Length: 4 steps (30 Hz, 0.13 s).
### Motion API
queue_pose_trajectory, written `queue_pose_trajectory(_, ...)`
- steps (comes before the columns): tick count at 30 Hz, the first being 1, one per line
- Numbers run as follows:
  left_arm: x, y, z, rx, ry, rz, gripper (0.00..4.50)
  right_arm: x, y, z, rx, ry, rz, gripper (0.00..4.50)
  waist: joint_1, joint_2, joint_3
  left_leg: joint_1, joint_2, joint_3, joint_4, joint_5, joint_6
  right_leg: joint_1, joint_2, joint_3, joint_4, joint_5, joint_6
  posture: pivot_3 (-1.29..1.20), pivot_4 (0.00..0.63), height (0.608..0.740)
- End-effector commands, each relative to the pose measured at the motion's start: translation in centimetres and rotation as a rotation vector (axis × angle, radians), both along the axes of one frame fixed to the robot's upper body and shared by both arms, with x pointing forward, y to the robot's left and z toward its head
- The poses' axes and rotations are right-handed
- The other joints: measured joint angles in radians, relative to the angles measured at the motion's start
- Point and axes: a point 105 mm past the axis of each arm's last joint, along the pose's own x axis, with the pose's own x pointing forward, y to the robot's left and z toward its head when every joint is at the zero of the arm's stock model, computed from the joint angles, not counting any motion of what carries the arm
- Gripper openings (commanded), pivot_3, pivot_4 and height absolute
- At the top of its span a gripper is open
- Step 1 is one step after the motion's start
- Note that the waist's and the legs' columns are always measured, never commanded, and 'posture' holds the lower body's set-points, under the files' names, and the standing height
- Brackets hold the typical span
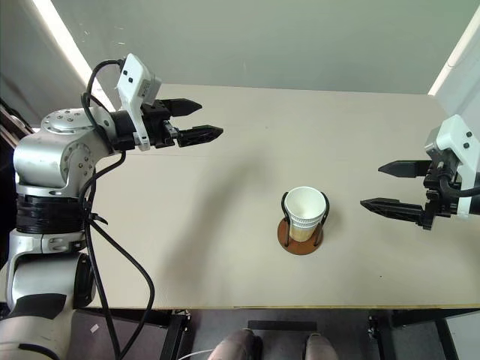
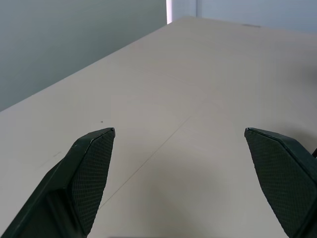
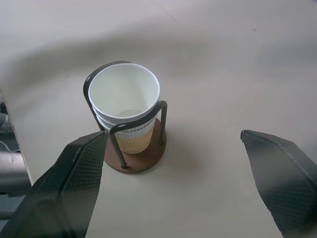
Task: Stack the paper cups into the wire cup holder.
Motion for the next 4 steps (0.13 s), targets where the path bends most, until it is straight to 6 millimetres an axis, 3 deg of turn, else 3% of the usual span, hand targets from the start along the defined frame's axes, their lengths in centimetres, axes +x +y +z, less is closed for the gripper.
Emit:
queue_pose_trajectory(1,-0.47,-0.29,1.25,-0.008,-0.057,-0.014,4.48,-0.09,-0.37,0.95,-0.021,-0.046,-0.012,4.5,0.0,0.0,0.0,0.0,0.0,0.0,0.0,0.0,0.0,0.0,0.0,0.0,0.0,0.0,0.0,0.0,0.15,0.74)
queue_pose_trajectory(4,-0.42,-0.14,1.2,-0.012,-0.056,-0.009,4.48,-0.06,-0.54,1.01,-0.027,-0.049,-0.017,4.5,0.0,0.0,0.0,0.0,0.0,0.0,0.0,0.0,0.0,0.0,0.0,0.0,0.0,0.0,0.0,0.0,0.15,0.74)
